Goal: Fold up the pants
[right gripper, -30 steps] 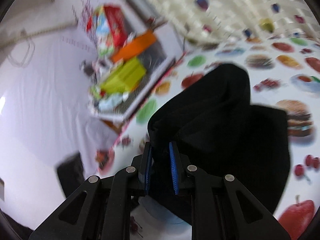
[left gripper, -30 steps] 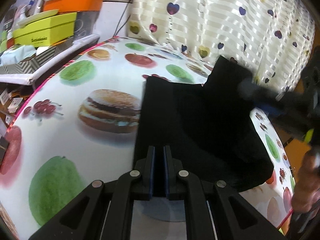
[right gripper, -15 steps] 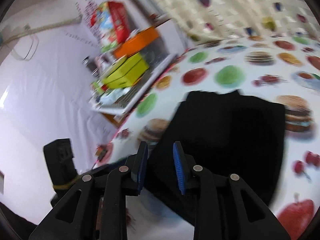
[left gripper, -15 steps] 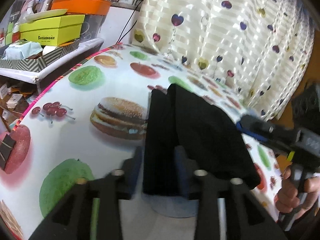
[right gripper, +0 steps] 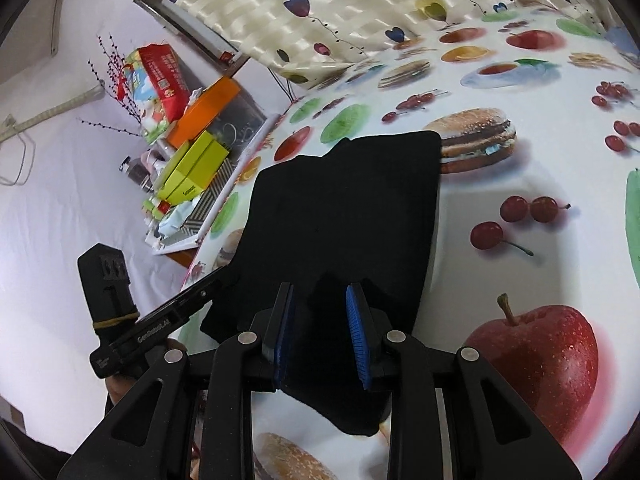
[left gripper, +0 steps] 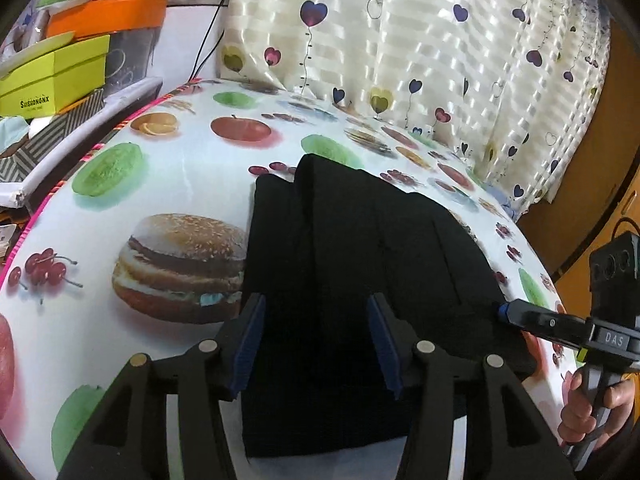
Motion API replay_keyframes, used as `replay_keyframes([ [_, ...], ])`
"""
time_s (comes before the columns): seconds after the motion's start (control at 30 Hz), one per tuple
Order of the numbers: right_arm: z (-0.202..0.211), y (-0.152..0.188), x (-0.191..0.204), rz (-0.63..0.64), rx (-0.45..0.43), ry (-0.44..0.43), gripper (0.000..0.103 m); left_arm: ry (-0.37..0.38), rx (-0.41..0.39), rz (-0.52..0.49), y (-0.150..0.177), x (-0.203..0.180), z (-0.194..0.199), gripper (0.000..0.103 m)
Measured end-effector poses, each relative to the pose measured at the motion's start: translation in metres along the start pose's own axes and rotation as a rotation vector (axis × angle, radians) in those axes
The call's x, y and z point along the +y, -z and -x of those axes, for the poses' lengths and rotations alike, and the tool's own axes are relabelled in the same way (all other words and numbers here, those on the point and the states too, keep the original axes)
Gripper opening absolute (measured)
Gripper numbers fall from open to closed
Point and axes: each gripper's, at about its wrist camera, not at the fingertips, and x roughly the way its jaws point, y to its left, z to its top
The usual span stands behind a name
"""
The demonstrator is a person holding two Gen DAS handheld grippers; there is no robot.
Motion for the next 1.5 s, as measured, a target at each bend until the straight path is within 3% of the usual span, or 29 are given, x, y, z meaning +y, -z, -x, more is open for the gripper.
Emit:
replay_keyframes([
  [0.1, -0.004, 0.001, -0.001, -0.001, 0.007, 0.000, 0.028, 0.013, 0.014, 0.034, -0.002, 0.006, -0.003, 0.053],
  [0.2, -0.006, 0.002, -0.002, -0.004, 0.009, -0.001, 0.028, -0.037, 0.012, 0.018, 0.000, 0.002, -0.001, 0.041],
  [0.33, -0.007, 0.002, -0.005, -0.010, 0.007, 0.003, 0.028, -0.039, 0.007, 0.015, -0.001, 0.000, 0.006, 0.009],
  [0.37, -0.007, 0.002, -0.006, -0.011, 0.005, 0.005, 0.028, -0.017, 0.007, 0.025, -0.001, 0.001, 0.008, 0.008],
  [0.67, 0.002, 0.002, 0.003, 0.022, -0.014, 0.021, 0.028, 0.032, -0.081, 0.027, 0.003, -0.003, 0.046, 0.006],
  [0.8, -0.001, 0.005, 0.011, 0.073, -0.007, 0.035, 0.028, -0.014, -0.021, 0.060, 0.014, 0.018, 0.028, 0.006],
  [0.9, -0.010, 0.011, 0.013, 0.126, 0.026, 0.070, 0.028, 0.008, -0.004, 0.086, 0.019, 0.029, 0.019, 0.008],
  [1.07, -0.008, 0.016, 0.027, 0.238, 0.023, 0.148, 0.028, -0.023, -0.017, 0.049, 0.016, 0.018, 0.028, 0.009],
  [1.17, 0.000, 0.019, 0.037, 0.290, -0.009, 0.156, 0.028, -0.072, -0.074, 0.026, 0.013, 0.010, 0.043, 0.009],
  [1.33, -0.016, 0.032, 0.041, 0.364, 0.057, 0.216, 0.028, -0.021, -0.121, -0.035, 0.009, -0.012, 0.059, 0.009],
  [1.5, -0.018, 0.037, 0.051, 0.443, 0.042, 0.263, 0.031, 0.014, -0.058, -0.091, 0.016, -0.031, 0.040, 0.009],
])
